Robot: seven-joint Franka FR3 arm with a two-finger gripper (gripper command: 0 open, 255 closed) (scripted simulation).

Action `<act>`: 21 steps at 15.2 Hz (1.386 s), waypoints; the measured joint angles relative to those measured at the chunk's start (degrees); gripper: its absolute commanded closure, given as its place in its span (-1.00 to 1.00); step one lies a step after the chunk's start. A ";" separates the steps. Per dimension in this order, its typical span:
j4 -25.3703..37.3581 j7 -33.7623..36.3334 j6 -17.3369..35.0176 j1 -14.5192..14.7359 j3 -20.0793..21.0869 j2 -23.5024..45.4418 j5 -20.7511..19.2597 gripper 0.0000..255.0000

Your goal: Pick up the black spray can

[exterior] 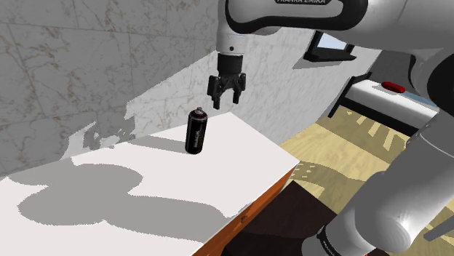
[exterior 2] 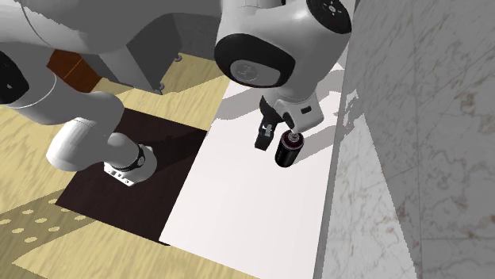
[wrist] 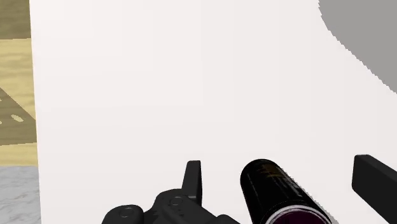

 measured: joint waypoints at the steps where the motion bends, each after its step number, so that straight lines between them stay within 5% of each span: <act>1: 2.40 0.73 -0.60 0.22 0.22 2.49 -0.14 -1.00; 7: 18.00 4.89 -4.34 2.31 1.10 17.75 -1.21 -1.00; 14: 14.26 4.86 0.28 2.32 1.01 18.92 -1.32 -1.00; 15: 14.09 4.90 0.55 2.34 1.01 19.02 -1.33 1.00; 21: 14.16 4.89 0.68 2.35 1.01 19.09 -1.36 1.00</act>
